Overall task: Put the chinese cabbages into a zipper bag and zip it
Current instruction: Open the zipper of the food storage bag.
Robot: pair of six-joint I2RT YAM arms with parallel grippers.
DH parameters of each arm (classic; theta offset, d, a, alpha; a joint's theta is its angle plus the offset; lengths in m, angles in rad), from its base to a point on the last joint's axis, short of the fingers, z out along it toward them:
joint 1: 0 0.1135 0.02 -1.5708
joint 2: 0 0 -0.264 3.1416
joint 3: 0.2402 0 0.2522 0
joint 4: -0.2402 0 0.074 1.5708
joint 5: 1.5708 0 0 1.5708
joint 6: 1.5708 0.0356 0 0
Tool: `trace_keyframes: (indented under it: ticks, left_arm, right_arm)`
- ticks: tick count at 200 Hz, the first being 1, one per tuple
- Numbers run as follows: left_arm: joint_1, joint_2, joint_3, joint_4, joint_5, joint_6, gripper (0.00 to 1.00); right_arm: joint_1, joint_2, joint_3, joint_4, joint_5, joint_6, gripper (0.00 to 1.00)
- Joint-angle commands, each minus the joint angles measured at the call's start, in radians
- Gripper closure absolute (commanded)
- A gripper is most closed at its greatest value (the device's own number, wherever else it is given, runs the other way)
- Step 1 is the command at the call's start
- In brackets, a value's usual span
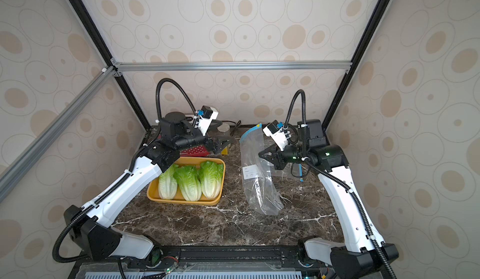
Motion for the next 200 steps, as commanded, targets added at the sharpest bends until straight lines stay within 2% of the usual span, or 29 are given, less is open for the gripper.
trace_keyframes:
  ticks: [1,36,91,116,129,148,163,175,186,200]
  left_arm:
    - [0.018,0.050,0.129,-0.079,0.244,0.154,0.01]
    - [0.019,0.145,0.241,-0.198,0.449,0.202,0.01]
    - [0.020,0.275,0.350,-0.269,0.506,0.233,0.01]
    - [0.020,0.329,0.404,-0.230,0.545,0.184,0.07]
    - [0.020,0.347,0.428,-0.238,0.545,0.180,0.16]
    - [0.020,0.357,0.428,-0.243,0.618,0.174,0.28]
    - [0.020,0.357,0.414,-0.244,0.622,0.173,0.47]
    - [0.020,0.356,0.408,-0.255,0.619,0.175,0.58]
    - [0.021,0.349,0.405,-0.275,0.616,0.189,0.61]
    - [0.022,0.334,0.388,-0.290,0.602,0.203,0.71]
  right_arm:
    - [0.009,-0.025,0.001,-0.053,-0.068,-0.101,1.00]
    - [0.017,-0.014,0.040,-0.079,-0.110,-0.126,1.00]
    - [0.019,0.000,0.101,-0.114,-0.170,-0.148,1.00]
    - [0.020,0.010,0.114,-0.141,-0.165,-0.160,1.00]
    - [0.020,0.010,0.114,-0.143,-0.156,-0.159,1.00]
    - [0.019,-0.005,0.095,-0.101,-0.143,-0.138,1.00]
    - [0.019,-0.020,0.075,-0.061,-0.132,-0.118,1.00]
    - [0.020,-0.026,0.064,-0.047,-0.105,-0.108,1.00]
    - [0.020,-0.027,0.059,-0.043,-0.083,-0.094,1.00]
    - [0.019,-0.030,0.053,-0.042,-0.054,-0.089,1.00]
